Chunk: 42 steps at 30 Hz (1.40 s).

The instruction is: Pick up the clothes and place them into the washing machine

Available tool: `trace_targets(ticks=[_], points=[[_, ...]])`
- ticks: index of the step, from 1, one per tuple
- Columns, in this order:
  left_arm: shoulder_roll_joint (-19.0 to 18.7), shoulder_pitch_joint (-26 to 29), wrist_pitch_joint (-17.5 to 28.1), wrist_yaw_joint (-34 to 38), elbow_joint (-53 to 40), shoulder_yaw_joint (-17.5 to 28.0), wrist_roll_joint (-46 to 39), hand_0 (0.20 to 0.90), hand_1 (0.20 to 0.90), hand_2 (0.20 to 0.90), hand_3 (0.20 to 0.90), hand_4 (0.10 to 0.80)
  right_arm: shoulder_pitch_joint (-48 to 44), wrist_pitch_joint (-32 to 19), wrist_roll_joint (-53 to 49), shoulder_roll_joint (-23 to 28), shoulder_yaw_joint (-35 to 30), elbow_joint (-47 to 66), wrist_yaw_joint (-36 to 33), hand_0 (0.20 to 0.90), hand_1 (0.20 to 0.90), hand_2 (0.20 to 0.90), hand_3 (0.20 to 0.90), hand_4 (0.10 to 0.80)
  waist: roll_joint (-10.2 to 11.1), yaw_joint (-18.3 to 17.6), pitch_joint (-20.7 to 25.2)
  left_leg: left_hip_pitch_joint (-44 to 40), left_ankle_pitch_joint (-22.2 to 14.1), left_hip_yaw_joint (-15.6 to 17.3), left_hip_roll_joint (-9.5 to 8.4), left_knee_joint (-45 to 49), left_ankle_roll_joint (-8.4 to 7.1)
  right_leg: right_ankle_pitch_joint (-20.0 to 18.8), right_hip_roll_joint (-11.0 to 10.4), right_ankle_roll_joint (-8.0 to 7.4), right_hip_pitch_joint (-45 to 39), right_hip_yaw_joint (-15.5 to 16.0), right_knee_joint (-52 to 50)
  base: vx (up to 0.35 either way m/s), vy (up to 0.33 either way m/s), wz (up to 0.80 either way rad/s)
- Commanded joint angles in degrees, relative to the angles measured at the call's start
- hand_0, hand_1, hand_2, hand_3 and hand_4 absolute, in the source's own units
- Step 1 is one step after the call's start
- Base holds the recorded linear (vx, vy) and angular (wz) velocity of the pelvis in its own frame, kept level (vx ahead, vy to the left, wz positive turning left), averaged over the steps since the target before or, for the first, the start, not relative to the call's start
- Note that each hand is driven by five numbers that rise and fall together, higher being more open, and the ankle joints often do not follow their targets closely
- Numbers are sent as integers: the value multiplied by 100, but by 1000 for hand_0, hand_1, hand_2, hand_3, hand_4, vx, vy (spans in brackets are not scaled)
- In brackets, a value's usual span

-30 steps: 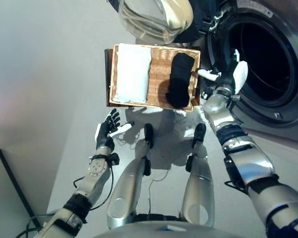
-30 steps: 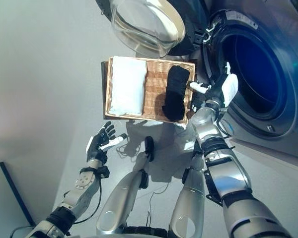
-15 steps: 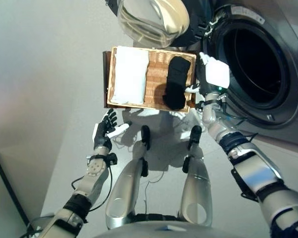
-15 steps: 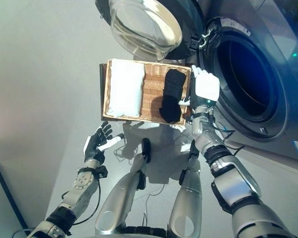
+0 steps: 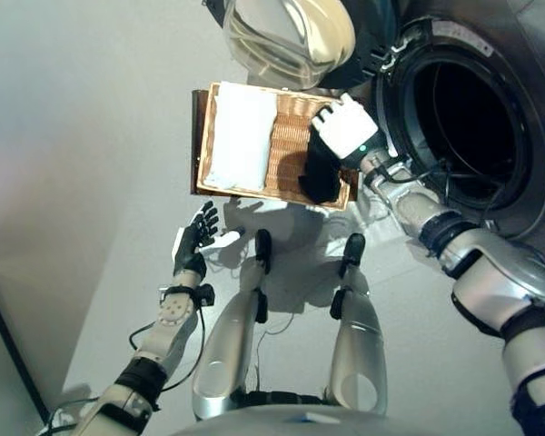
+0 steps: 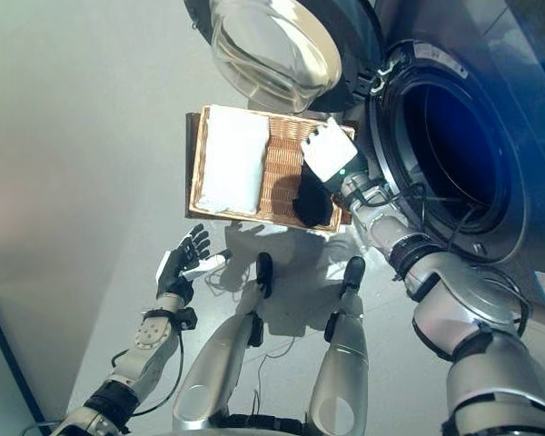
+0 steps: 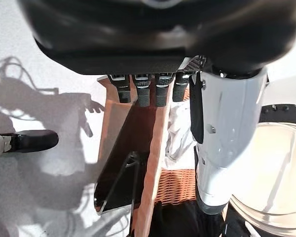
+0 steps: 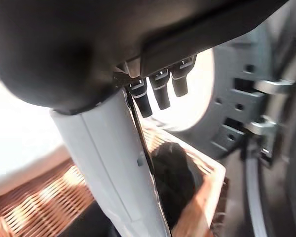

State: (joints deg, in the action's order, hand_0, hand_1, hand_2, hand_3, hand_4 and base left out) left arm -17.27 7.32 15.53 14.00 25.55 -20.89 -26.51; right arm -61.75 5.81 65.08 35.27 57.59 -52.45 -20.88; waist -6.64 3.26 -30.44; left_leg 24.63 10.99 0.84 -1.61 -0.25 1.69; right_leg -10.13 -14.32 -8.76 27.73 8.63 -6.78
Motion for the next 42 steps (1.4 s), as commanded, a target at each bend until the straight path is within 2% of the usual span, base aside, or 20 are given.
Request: trace_targets(ticks=[1, 7, 17, 33, 42], points=[[-323, -223, 469, 10, -326, 129, 59, 900, 900, 900, 900, 800, -928, -3, 152, -21, 262, -126, -10, 900, 900, 900, 900, 800, 202, 246, 156, 396, -495, 83, 130, 554, -478, 465, -56, 65, 185, -243, -364, -19, -8, 11], [-351, -225, 461, 9, -435, 134, 69, 900, 900, 900, 900, 800, -1201, -113, 101, -195, 449, -359, 161, 900, 900, 900, 900, 800, 176, 361, 65, 466, -414, -15, 107, 467, -517, 494, -90, 62, 208, -146, -365, -15, -4, 13], [-397, -276, 511, 18, -742, 254, 19, 900, 900, 900, 900, 800, -1159, -255, -156, -243, 528, -617, 325, 900, 900, 900, 900, 800, 92, 493, 65, 711, -326, -115, 70, 416, -543, 488, -130, 65, 399, -59, -371, -4, 5, 10], [-333, -373, 535, 15, -1200, 303, -35, 900, 900, 900, 900, 800, -864, -381, -450, 370, 516, -1020, 400, 900, 900, 900, 900, 800, -129, 484, 65, 1139, -181, -116, 61, 285, -584, 498, -135, 69, 944, -94, -455, 0, 3, 1], [-310, -389, 572, -14, -1474, 246, -104, 900, 900, 900, 900, 800, -1015, -318, -537, 733, 584, -1302, 349, 900, 900, 900, 900, 800, -312, 491, 65, 1447, -100, -86, 61, 218, -595, 463, -130, 58, 1369, -154, -495, -1, 0, 0]])
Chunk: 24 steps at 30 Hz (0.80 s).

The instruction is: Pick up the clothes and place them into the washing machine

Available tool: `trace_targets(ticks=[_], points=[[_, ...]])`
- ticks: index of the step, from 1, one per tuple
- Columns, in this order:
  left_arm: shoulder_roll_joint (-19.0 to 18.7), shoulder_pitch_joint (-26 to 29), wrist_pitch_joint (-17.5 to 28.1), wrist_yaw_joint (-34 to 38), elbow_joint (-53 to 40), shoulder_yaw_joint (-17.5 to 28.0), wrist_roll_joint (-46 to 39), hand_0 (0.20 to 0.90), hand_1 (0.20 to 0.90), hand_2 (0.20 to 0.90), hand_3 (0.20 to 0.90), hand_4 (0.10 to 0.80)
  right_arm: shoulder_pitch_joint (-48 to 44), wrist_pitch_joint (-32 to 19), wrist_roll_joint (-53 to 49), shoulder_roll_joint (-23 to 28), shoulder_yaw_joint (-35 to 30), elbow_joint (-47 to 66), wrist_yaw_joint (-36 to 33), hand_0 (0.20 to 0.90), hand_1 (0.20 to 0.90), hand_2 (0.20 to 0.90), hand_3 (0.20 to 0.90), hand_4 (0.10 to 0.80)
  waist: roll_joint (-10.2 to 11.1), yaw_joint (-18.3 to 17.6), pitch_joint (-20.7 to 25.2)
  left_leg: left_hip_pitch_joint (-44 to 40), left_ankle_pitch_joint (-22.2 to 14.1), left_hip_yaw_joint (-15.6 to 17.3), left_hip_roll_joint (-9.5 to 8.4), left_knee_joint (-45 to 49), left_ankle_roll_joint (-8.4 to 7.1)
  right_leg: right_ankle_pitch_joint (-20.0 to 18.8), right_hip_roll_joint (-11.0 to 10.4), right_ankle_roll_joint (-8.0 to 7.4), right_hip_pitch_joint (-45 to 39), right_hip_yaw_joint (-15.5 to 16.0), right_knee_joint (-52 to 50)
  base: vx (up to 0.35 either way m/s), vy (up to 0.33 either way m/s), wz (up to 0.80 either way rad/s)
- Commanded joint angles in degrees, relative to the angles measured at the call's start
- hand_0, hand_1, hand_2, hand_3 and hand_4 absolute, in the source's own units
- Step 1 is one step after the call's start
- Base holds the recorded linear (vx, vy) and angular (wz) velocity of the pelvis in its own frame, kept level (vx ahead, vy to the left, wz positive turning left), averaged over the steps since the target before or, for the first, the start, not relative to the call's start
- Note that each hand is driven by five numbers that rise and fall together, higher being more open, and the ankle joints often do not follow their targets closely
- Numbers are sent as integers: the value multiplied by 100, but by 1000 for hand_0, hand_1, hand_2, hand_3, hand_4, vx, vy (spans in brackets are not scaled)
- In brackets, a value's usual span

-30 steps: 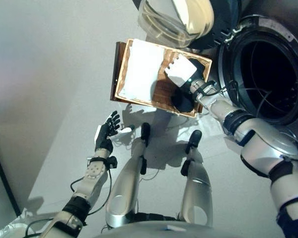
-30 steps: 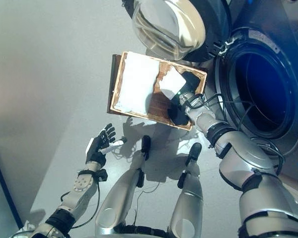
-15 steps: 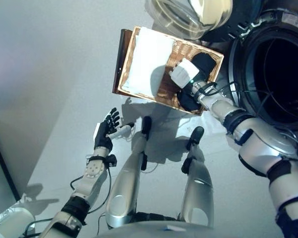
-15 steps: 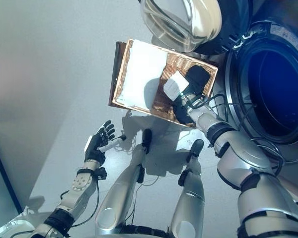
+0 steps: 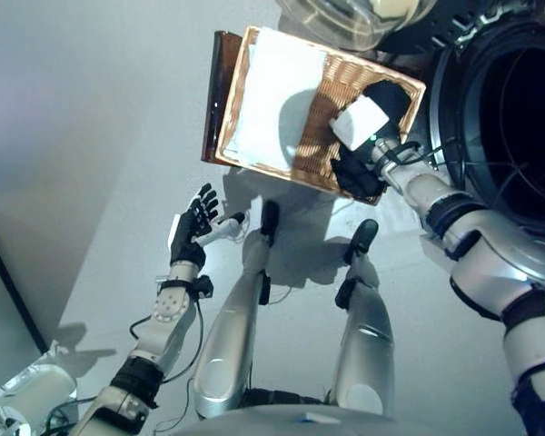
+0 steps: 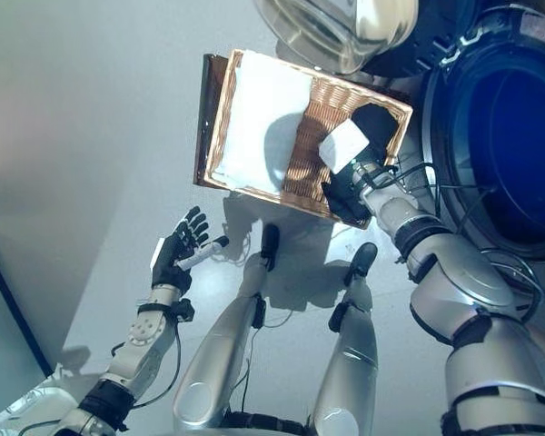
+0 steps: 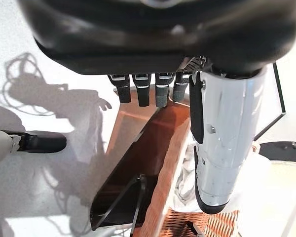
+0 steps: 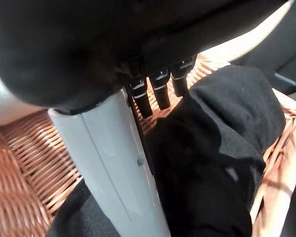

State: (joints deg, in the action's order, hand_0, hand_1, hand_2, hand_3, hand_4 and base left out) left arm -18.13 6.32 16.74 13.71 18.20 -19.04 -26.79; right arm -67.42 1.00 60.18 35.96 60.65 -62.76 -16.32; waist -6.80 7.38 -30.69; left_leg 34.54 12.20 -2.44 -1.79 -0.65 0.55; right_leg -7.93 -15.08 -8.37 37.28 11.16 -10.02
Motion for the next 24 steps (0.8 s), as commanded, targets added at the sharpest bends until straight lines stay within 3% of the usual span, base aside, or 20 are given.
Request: trace_targets(ticks=[1, 9, 10, 11, 12, 13, 24], points=[[-221, -276, 463, 23, -810, 56, -84, 900, 900, 900, 900, 800, -500, 184, -64, 725, 270, -300, -143, 900, 900, 900, 900, 800, -332, 92, 89, 539, -198, 251, 77, 246, -490, 239, -60, 16, 502, -412, -178, -14, -1, -7], [-194, -244, 501, 77, -969, 7, -103, 900, 900, 900, 900, 800, -854, 350, -164, 890, 298, -504, -300, 900, 900, 900, 900, 800, -437, 131, 89, 845, -160, 282, 50, 254, -489, 217, -75, 8, 895, -462, -267, -3, 2, -2], [-194, -226, 519, 100, -976, 11, -100, 900, 900, 900, 900, 800, -924, 393, -177, 897, 289, -537, -337, 809, 809, 809, 809, 735, -448, 136, 89, 882, -152, 279, 51, 245, -487, 210, -76, 3, 936, -462, -266, 0, 0, 0], [-182, -188, 516, 135, -956, 13, -77, 900, 900, 900, 900, 800, -1005, 437, -161, 886, 310, -572, -366, 469, 469, 469, 469, 492, -459, 138, 89, 937, -146, 282, 44, 249, -485, 215, -78, 4, 984, -471, -281, 0, 0, 0], [-171, -176, 521, 152, -953, 6, -71, 900, 900, 900, 900, 800, -1056, 473, -158, 881, 326, -574, -403, 238, 238, 238, 238, 327, -463, 142, 89, 950, -145, 278, 45, 258, -481, 220, -81, 5, 1013, -475, -312, 0, 0, 0], [-160, -167, 525, 167, -949, 7, -67, 900, 900, 900, 900, 800, -1086, 492, -152, 886, 330, -563, -422, 200, 200, 200, 200, 300, -460, 139, 89, 965, -148, 286, 38, 271, -479, 225, -89, 4, 1036, -478, -333, 0, 0, 0], [-156, -67, 559, 224, -896, 36, -76, 900, 900, 900, 900, 800, -1263, 571, -131, 762, 319, -417, -571, 200, 200, 200, 200, 300, -411, 163, 89, 912, -183, 292, 30, 328, -470, 219, -97, 6, 971, -472, -366, 0, 0, 0]])
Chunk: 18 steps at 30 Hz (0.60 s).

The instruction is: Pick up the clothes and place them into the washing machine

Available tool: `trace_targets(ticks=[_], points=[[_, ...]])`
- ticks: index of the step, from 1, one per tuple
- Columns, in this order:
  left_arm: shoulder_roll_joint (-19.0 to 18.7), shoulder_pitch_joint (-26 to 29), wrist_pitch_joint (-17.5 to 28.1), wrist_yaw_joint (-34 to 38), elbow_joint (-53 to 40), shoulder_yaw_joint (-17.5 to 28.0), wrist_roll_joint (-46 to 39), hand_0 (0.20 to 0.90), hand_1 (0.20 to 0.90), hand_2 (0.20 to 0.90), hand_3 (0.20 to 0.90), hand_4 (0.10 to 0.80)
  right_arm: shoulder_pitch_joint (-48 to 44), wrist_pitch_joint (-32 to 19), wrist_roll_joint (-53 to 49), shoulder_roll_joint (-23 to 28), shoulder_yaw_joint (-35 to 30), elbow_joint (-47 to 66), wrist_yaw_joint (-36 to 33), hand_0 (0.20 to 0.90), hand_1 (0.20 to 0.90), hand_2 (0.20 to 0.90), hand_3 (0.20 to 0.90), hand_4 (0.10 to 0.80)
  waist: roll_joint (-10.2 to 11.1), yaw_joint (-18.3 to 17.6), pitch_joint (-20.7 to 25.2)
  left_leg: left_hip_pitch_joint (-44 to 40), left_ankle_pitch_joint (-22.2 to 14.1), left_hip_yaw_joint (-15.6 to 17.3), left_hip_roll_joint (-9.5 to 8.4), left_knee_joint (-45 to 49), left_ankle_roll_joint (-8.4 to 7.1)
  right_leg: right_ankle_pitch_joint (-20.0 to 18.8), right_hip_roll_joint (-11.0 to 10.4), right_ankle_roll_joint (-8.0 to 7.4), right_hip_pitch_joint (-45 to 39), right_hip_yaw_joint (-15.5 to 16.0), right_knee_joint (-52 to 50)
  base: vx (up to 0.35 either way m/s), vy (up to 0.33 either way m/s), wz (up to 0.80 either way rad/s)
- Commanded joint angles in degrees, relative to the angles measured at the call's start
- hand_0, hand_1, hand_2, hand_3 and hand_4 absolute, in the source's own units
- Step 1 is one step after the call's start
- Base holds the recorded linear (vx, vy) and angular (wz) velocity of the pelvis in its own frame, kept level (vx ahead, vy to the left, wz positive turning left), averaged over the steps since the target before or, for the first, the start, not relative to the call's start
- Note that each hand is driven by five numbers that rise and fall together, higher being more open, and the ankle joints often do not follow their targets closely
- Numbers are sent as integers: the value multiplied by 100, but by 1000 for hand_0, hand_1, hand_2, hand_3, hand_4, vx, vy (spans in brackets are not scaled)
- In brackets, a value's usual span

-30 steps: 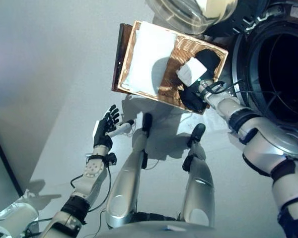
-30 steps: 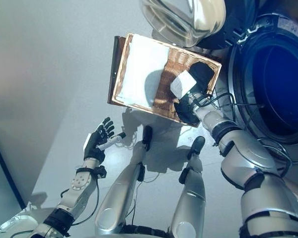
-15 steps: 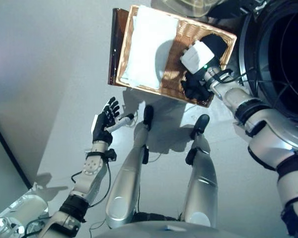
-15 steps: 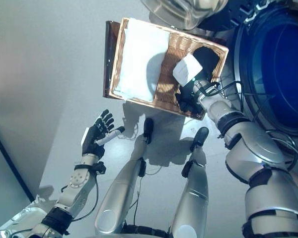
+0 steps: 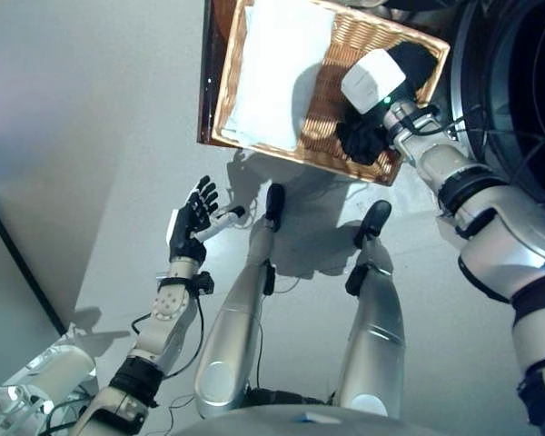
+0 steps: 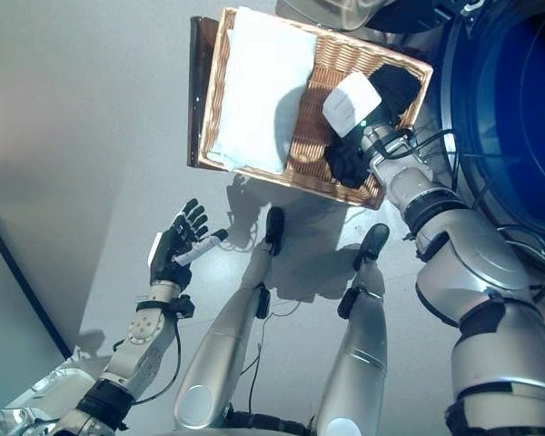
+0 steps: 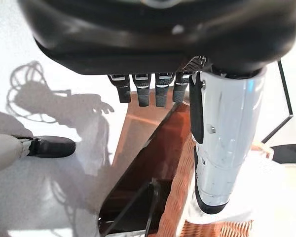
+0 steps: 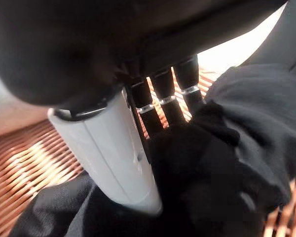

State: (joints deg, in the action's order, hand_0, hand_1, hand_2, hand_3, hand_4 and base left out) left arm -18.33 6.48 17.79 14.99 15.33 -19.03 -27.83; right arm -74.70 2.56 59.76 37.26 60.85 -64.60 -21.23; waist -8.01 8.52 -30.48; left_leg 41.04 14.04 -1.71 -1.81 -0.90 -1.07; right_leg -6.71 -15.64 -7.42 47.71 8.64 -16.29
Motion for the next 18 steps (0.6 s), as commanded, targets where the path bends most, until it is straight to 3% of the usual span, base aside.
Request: trace_targets(ticks=[1, 10, 18], points=[[-136, -82, 451, 94, -600, 34, 31, 900, 900, 900, 900, 800, -534, 418, -78, 625, 302, -221, -82, 200, 200, 200, 200, 300, -280, 44, 69, 242, -372, 217, 33, 359, -309, 99, -38, -88, -100, -224, 265, 0, -6, 6], [-197, -96, 458, 104, -526, 58, 63, 900, 900, 900, 900, 800, -567, 489, -3, 679, 323, -118, -253, 200, 200, 200, 200, 300, -197, 24, 69, 36, -433, 211, 40, 392, -301, 105, -32, -98, -369, -191, 305, 0, -1, 2], [-224, -43, 436, 149, -397, 55, 122, 900, 900, 900, 900, 800, -658, 512, -85, 802, 133, 650, -566, 200, 200, 200, 200, 300, -87, -39, 69, -258, -530, 245, 59, 459, -282, 111, -25, -107, -721, -207, 383, 7, 1, -2]])
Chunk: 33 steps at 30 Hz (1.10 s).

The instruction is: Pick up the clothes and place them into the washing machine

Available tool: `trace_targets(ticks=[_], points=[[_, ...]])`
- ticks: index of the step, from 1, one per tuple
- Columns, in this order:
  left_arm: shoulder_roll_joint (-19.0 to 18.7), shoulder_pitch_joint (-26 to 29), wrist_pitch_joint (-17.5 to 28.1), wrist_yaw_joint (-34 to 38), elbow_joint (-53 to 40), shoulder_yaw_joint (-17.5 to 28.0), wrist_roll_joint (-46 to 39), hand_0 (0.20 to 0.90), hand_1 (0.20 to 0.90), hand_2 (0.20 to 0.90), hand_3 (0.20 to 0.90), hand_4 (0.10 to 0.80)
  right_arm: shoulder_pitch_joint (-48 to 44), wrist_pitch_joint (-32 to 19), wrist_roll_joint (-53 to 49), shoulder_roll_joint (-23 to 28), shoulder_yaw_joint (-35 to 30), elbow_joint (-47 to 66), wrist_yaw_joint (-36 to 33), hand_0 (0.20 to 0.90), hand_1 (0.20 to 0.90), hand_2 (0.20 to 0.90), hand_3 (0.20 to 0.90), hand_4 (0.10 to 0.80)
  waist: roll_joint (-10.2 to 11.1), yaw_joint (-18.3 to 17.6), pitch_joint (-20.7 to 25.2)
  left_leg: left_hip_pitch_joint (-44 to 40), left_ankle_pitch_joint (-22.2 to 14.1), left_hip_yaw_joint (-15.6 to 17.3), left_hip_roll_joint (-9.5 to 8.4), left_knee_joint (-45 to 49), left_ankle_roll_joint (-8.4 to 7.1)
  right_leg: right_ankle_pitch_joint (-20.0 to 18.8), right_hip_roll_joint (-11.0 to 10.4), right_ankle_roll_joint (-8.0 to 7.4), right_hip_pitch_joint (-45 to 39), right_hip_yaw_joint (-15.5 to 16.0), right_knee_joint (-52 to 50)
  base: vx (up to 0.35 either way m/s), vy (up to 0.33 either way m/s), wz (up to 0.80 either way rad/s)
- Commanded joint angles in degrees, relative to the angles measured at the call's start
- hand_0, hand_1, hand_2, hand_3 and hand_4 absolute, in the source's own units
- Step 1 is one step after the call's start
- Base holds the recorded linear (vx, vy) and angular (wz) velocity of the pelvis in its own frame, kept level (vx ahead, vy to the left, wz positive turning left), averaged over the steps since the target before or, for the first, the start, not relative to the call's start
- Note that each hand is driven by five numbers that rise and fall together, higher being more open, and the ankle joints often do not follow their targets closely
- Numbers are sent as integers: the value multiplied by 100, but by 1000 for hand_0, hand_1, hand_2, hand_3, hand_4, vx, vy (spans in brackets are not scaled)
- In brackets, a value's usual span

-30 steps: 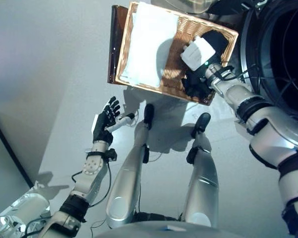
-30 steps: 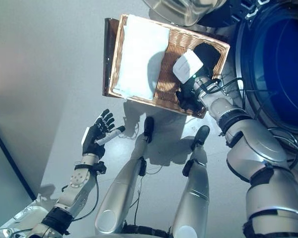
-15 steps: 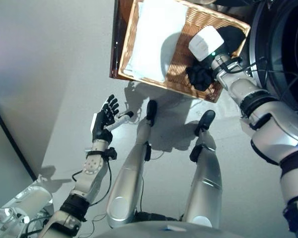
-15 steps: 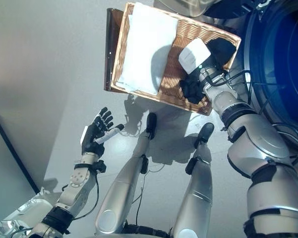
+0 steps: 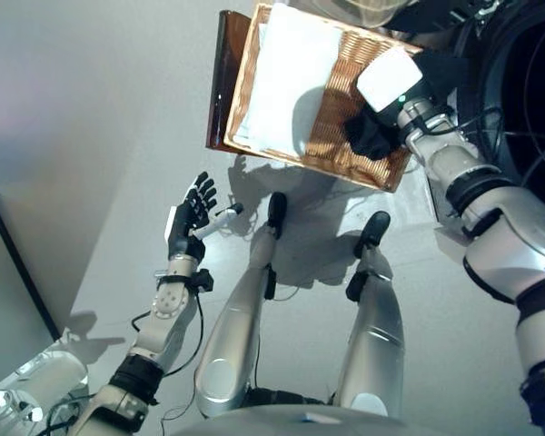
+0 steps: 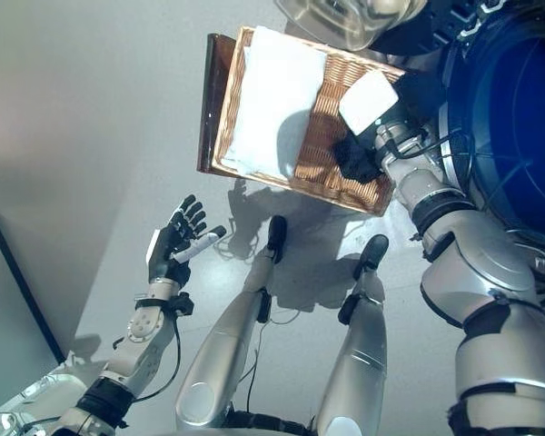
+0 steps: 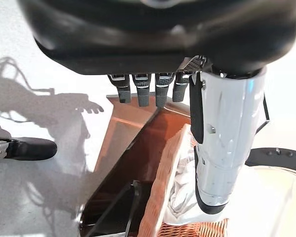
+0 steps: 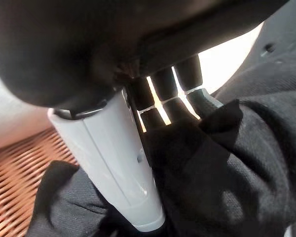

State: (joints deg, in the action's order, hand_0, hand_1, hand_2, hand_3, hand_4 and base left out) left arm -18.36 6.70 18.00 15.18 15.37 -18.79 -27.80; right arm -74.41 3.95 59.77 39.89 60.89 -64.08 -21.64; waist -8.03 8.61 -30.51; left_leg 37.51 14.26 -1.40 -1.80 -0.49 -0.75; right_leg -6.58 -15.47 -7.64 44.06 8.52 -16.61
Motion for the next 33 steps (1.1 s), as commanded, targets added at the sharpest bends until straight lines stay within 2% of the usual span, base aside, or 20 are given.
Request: trace_targets(ticks=[1, 8, 11, 12, 14, 15, 16, 17, 19, 21, 22, 23, 24, 28, 33], points=[[-224, -50, 412, 142, -378, 26, 129, 900, 900, 900, 900, 800, -688, 366, -106, 557, 93, 709, -533, 200, 200, 200, 200, 300, -66, -59, 71, 54, -566, 214, 64, 427, -312, 102, -45, -86, -412, -195, 428, 0, 0, 0], [-173, -9, 372, 216, -161, 56, 138, 900, 900, 900, 900, 800, -595, 353, -398, 583, -328, 1344, -686, 200, 200, 200, 200, 300, 55, -124, 71, -229, -624, 234, 86, 451, -293, 107, -30, -76, -739, -181, 459, 19, -4, -2], [-110, 36, 341, 295, 71, 64, 144, 900, 900, 900, 900, 800, -222, 289, -1254, 329, -1328, 1817, -972, 200, 200, 200, 200, 300, 134, -190, 71, -461, -694, 252, 99, 473, -282, 149, -12, -75, -1006, -168, 475, 18, -6, -3], [-119, 44, 341, 295, 71, 63, 143, 900, 900, 900, 900, 800, -218, 291, -1251, 335, -1345, 1827, -970, 200, 200, 200, 200, 300, 141, -181, 71, -444, -673, 254, 100, 471, -280, 121, -10, -73, -995, -169, 492, 12, -3, -4], [-78, 67, 325, 375, 162, 97, 135, 900, 900, 900, 900, 800, 181, 166, -2151, 76, -2252, 2300, -1271, 200, 200, 200, 200, 300, 171, -220, 71, -568, -713, 270, 101, 485, -263, 133, 6, -62, -1134, -190, 519, 13, 1, -5], [-79, 69, 325, 375, 162, 97, 135, 900, 900, 900, 900, 800, 182, 167, -2151, 77, -2254, 2301, -1270, 200, 200, 200, 200, 300, 172, -217, 71, -566, -712, 272, 101, 484, -263, 129, 7, -62, -1132, -192, 522, 28, 2, -4], [-23, 101, 308, 453, 269, 72, 128, 900, 900, 900, 900, 800, 553, -133, -3132, -338, -2997, 2575, -1556, 200, 200, 200, 200, 300, 170, -268, 71, -677, -750, 279, 107, 480, -254, 168, 3, -58, -1224, -194, 510, 0, 0, 0], [-33, 107, 309, 454, 268, 70, 127, 900, 900, 900, 900, 800, 558, -133, -3131, -334, -3011, 2584, -1555, 200, 200, 200, 200, 300, 177, -258, 71, -661, -730, 282, 107, 478, -252, 142, 5, -56, -1213, -197, 525, 22, -2, -3], [1, 96, 284, 472, 318, 35, 85, 900, 900, 900, 900, 800, 834, -434, -4033, -682, -3475, 2684, -1616, 200, 200, 200, 200, 300, 179, -281, 72, -770, -743, 288, 111, 463, -243, 156, 11, -45, -1342, -204, 559, 22, -7, -8], [30, 60, 225, 459, 371, 11, 38, 900, 900, 900, 900, 800, 1113, -768, -5085, -985, -3892, 2722, -1583, 200, 200, 200, 200, 300, 185, -309, 72, -884, -764, 298, 116, 458, -230, 177, 10, -37, -1467, -203, 595, 37, -5, -11], [33, -15, 175, 433, 329, 25, -15, 900, 900, 900, 900, 800, 1432, -1130, -6115, -1271, -4263, 2764, -1461, 200, 200, 200, 200, 300, 181, -329, 72, -991, -783, 314, 118, 450, -225, 179, 20, -37, -1581, -211, 630, 22, 2, -7], [33, -14, 175, 433, 329, 25, -15, 900, 900, 900, 900, 800, 1431, -1129, -6115, -1270, -4263, 2764, -1461, 200, 200, 200, 200, 300, 181, -328, 72, -990, -781, 315, 118, 448, -225, 175, 21, -37, -1581, -212, 634, 44, -3, 0], [27, -83, 112, 376, 369, 30, -37, 900, 900, 900, 900, 800, 1707, -1416, -7044, -1511, -4511, 2711, -1243, 200, 200, 200, 200, 300, 157, -354, 72, -1085, -819, 328, 112, 454, -221, 214, 21, -32, -1666, -225, 632, 31, -4, -2], [14, -181, 41, 300, 346, 50, -75, 900, 900, 900, 900, 800, 2073, -1710, -7988, -1731, -4756, 2627, -962, 200, 200, 200, 200, 300, 109, -377, 107, -1139, -845, 339, 96, 468, -209, 226, 27, -30, -1741, -230, 663, 22, 1, -5], [60, -251, 12, 192, 389, 21, -150, 900, 900, 900, 900, 800, 2498, -2242, -9764, -2097, -5258, 2403, -591, 200, 200, 200, 200, 300, -41, -401, 175, -1205, -870, 372, 83, 451, -202, 249, 33, -31, -1777, -278, 698, 11, 1, -7]])
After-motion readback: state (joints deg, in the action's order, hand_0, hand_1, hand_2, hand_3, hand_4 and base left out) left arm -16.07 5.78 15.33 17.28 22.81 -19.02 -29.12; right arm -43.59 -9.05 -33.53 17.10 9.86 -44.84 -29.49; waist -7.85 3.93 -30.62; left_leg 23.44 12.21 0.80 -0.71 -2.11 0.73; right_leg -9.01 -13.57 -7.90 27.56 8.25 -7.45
